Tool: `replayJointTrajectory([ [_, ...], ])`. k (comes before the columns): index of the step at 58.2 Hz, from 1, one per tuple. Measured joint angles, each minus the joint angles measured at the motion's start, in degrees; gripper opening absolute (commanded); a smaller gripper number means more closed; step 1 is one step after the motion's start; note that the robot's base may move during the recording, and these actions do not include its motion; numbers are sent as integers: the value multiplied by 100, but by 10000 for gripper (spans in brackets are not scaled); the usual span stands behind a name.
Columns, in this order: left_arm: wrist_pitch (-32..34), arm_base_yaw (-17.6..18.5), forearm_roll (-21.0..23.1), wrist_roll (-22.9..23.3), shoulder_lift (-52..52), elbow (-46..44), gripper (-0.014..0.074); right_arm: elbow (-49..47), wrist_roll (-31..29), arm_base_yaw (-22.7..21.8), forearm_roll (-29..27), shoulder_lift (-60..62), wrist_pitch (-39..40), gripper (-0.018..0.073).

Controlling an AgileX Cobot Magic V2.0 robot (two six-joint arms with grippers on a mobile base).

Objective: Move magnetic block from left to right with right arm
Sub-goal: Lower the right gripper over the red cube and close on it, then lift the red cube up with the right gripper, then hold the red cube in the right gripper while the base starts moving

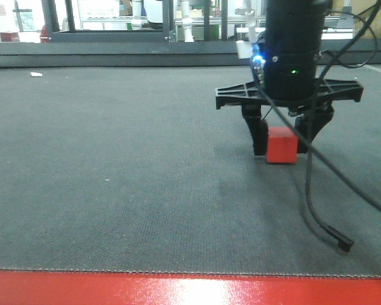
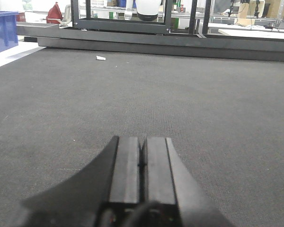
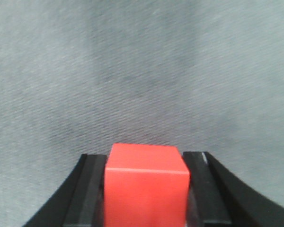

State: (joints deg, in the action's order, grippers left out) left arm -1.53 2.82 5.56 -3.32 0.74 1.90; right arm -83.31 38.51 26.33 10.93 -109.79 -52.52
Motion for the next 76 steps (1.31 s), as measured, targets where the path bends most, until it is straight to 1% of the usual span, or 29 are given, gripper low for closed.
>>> replayJointTrajectory([
  [6,0,0,0,0,0,0,-126,50,-294,-83,-88,280,26,110],
  [13,0,0,0,0,0,0,-126,354,-800,-184,-169,861,233,110],
  [20,0,0,0,0,0,0,-126,1057,-1316,-307,-325,1668,602,110],
  [27,0,0,0,0,0,0,-126,1876,-1740,-401,-360,2605,905,110],
  [39,0,0,0,0,0,0,-126,3068,-2345,-423,-378,4369,1042,110],
  [46,0,0,0,0,0,0,-126,3644,-2528,-423,-388,5471,1041,110],
  [60,0,0,0,0,0,0,-126,4578,-2693,-423,-388,7462,1041,110],
  [67,0,0,0,0,0,0,-126,4908,-2706,-423,-388,8356,1019,110],
  [76,0,0,0,0,0,0,-126,5071,-2715,-423,-388,9258,973,110],
])
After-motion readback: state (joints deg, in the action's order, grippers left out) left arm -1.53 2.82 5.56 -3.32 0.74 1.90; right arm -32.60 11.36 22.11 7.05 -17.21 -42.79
